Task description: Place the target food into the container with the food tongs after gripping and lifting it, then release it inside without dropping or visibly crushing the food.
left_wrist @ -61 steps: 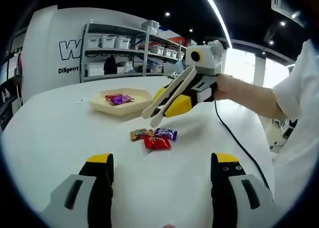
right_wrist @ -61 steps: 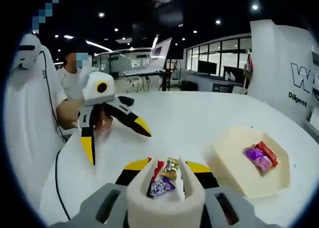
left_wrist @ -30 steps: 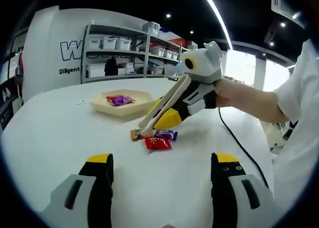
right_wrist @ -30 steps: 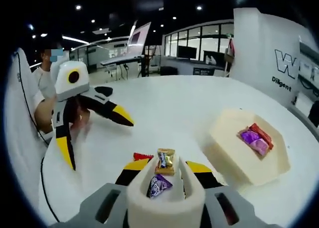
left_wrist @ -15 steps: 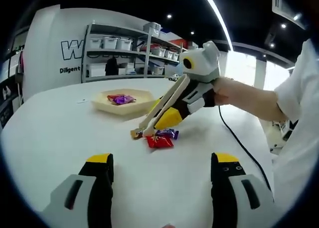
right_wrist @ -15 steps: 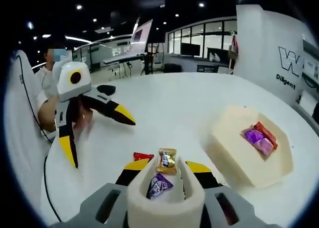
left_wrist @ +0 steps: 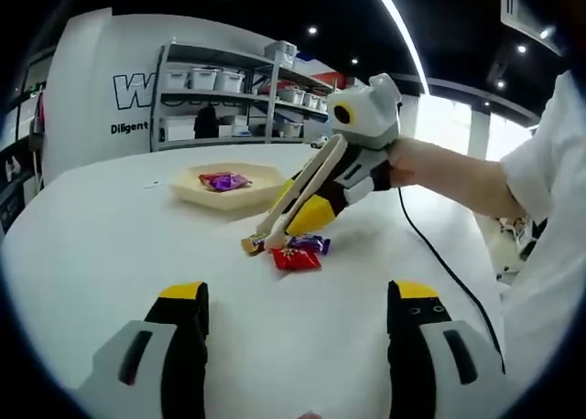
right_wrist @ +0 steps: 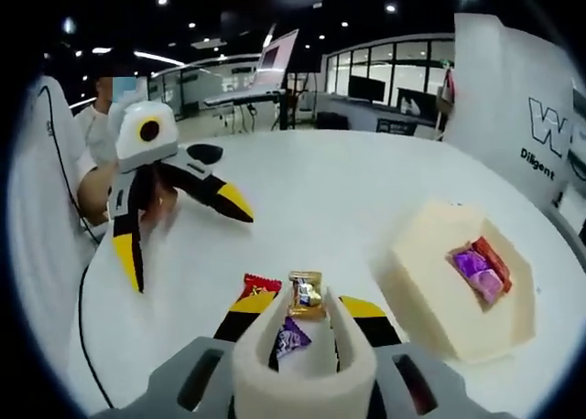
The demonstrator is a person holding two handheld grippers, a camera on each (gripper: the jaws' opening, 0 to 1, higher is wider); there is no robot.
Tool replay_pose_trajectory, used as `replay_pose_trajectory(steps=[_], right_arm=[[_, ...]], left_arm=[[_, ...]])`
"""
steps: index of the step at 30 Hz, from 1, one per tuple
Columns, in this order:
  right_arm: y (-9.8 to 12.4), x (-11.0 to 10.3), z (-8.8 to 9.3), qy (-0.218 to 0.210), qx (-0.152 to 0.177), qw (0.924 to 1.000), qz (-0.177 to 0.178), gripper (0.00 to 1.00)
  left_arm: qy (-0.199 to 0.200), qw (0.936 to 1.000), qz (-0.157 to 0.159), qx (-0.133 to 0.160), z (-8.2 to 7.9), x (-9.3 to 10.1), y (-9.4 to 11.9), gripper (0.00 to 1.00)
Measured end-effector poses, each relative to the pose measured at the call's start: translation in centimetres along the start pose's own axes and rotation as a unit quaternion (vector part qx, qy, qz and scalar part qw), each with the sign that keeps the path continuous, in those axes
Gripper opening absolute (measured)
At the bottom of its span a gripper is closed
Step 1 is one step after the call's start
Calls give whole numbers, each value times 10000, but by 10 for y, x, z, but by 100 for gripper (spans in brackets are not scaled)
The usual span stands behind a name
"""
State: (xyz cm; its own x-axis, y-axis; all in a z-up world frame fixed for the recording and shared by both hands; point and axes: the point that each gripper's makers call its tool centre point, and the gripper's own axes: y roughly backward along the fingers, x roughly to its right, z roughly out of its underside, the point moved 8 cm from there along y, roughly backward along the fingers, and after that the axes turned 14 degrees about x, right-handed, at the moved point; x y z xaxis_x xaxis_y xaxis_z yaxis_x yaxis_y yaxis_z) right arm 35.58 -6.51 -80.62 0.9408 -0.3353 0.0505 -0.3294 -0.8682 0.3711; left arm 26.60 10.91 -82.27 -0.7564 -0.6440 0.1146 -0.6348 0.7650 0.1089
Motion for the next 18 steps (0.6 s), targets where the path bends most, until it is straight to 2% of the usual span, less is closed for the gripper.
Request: replay_pose_trajectory(steps=[7, 18], right_arm=[[-1, 0, -3, 384, -93, 9989, -260, 15], [4, 5, -12, 508, -144, 9977, -426, 14]], left_arm=[[4, 10000, -21, -2, 1, -2, 1, 78], [24, 10000, -44, -5, 2, -4, 2, 77]])
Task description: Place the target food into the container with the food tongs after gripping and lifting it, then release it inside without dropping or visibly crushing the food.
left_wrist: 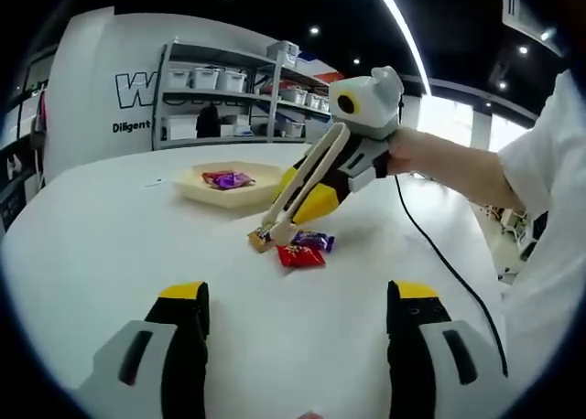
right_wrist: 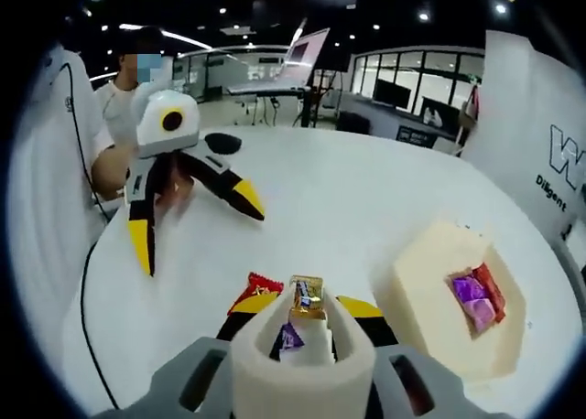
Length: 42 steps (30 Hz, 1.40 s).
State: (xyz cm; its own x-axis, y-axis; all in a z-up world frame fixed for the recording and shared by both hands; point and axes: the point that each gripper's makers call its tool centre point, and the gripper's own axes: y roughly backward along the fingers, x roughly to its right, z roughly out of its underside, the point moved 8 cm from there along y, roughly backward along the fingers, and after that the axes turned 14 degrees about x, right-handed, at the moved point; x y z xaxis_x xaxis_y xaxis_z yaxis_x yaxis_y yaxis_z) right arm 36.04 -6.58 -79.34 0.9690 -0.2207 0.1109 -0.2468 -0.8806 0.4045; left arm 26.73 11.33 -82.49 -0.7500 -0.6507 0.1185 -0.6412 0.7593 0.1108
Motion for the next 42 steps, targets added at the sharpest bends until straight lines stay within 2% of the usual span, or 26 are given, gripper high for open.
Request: replay_pose_trajectory(steps=[2, 15, 20, 26, 30, 42], right_arm=[[0, 1, 1, 99, -60, 9999, -38, 13], [16, 8, -18, 89, 186, 9998, 65, 13], [25, 20, -27, 141, 274, 9994, 157, 13], [33, 45, -34, 185, 326, 9987, 344, 13], [31, 57, -32, 167, 321, 9986, 384, 13], [17, 106, -8, -75, 68, 9983, 576, 13]], left_arm=[[-1, 10000, 2, 2, 0, 0, 0, 77], [12, 10000, -4, 10, 0, -1, -1, 77], [13, 10000, 7, -1, 0, 0, -2, 77], [16, 10000, 3, -7, 0, -1, -3, 77], [20, 10000, -11, -23, 1, -1, -3, 77], [33, 10000, -77, -31, 1, -4, -2, 77]])
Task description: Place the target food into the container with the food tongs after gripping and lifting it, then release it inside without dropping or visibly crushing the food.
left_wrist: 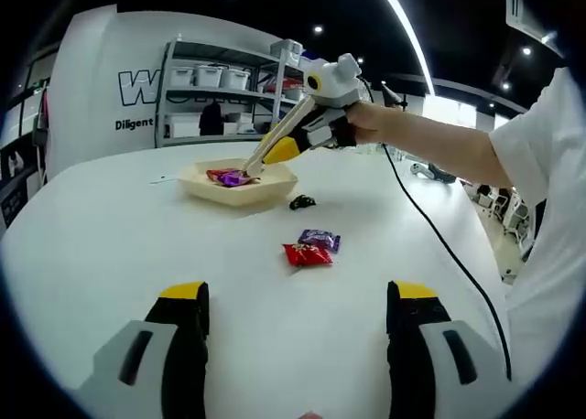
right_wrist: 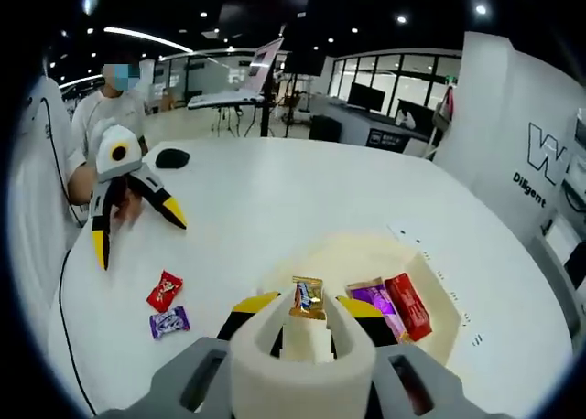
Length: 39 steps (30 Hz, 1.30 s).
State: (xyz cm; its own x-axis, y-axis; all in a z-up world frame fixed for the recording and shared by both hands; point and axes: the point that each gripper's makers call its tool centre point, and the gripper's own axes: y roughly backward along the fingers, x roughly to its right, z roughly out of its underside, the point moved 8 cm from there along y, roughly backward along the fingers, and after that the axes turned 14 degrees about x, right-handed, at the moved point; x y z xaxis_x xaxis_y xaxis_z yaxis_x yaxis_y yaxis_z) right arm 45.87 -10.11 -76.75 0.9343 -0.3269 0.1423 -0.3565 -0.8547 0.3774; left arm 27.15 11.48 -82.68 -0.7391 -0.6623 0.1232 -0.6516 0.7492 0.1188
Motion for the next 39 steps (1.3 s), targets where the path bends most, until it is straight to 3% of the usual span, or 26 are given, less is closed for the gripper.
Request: replay_pose_trajectory(steps=[15, 39], right_arm=[[-15, 19, 18, -19, -269, 9996, -6, 14], [-20, 21, 18, 748, -592, 9949, -340, 14]], left_arm=[[4, 10000, -48, -22, 1, -2, 2, 77], [14, 10000, -63, -42, 2, -2, 2, 77]])
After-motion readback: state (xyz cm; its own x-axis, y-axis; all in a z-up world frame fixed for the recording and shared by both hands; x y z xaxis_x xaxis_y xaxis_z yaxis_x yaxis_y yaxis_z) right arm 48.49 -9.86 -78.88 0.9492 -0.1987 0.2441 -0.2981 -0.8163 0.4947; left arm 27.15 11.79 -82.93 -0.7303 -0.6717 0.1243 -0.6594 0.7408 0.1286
